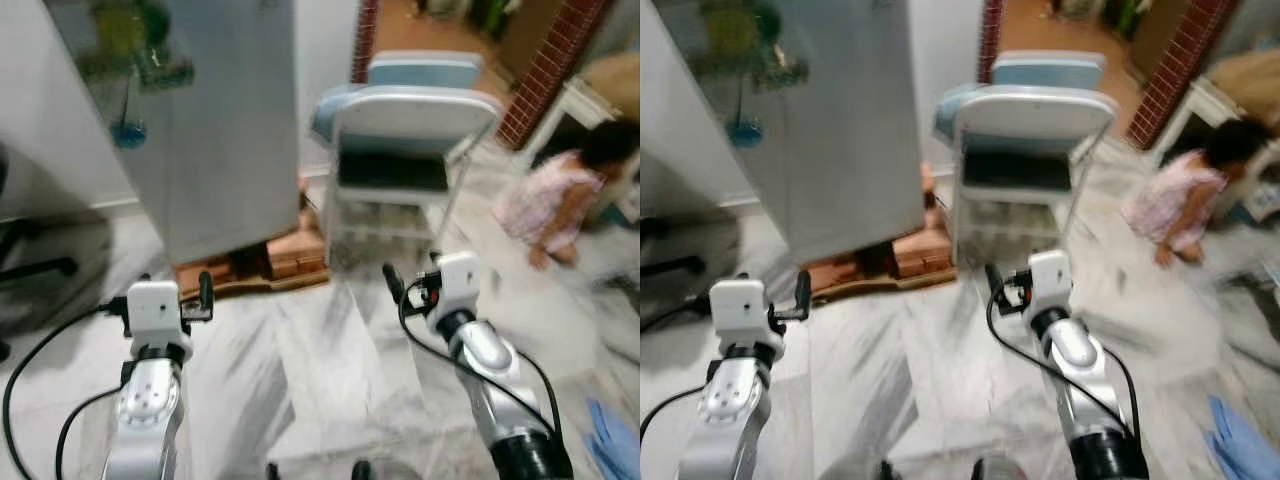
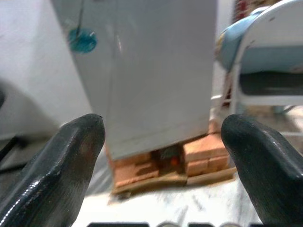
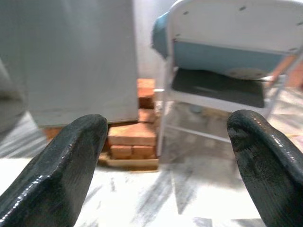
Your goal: Restocking fridge
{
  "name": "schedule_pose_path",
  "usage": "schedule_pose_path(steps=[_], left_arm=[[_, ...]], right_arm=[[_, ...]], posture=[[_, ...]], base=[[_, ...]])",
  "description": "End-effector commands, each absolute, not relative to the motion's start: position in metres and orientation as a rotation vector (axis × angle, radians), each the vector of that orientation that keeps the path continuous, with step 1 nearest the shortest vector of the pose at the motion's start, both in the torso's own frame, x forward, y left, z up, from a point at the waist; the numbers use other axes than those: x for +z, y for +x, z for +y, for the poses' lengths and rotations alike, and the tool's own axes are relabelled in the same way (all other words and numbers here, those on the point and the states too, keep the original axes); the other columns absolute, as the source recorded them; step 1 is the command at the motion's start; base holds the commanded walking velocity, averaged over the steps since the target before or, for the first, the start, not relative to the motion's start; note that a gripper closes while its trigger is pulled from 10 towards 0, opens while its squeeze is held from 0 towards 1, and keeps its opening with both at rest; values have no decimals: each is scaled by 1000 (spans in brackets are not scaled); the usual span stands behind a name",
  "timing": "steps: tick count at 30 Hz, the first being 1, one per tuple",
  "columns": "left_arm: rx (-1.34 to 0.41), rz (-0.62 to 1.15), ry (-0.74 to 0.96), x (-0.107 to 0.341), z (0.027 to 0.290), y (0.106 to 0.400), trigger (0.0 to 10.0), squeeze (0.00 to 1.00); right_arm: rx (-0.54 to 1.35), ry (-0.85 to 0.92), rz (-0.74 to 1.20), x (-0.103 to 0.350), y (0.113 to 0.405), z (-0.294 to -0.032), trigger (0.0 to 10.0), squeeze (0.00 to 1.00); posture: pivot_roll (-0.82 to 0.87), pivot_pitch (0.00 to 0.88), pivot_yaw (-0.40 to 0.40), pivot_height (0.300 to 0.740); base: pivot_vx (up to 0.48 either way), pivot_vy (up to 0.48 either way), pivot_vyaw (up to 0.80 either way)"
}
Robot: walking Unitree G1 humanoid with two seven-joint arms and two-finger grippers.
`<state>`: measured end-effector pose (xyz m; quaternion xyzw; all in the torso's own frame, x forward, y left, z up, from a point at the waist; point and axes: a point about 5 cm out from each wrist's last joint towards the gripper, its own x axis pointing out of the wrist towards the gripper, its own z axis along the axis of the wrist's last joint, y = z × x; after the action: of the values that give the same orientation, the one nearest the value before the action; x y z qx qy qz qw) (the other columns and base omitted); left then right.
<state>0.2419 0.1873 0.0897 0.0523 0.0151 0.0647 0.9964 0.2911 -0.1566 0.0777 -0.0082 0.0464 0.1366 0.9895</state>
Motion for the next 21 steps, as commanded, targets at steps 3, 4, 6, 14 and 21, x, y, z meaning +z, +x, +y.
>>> schedule_pose_path(steps=[3, 4, 6, 14, 21], left_arm=[[133, 28, 136, 90, 194, 240, 10000, 0], [129, 24, 137, 91, 193, 241, 10000, 0], [112, 16, 141, 91, 191, 241, 10000, 0], [85, 8, 142, 92, 185, 240, 10000, 0], [34, 0, 129, 91, 180, 238, 10000, 0]], right_arm=[[291, -2, 70, 83, 293, -149, 10000, 0], [290, -1, 70, 83, 294, -149, 10000, 0], [289, 1, 70, 83, 294, -149, 10000, 0], [282, 4, 71, 82, 293, -150, 10000, 0], [273, 5, 71, 79, 290, -150, 10000, 0]], posture=[[-15, 110, 12, 740], [-14, 110, 13, 740], [-14, 109, 14, 740], [-17, 103, 18, 740], [-20, 96, 22, 740]], base=[[0, 480, -800], [0, 476, -800], [0, 332, -800], [0, 31, -800], [0, 0, -800]])
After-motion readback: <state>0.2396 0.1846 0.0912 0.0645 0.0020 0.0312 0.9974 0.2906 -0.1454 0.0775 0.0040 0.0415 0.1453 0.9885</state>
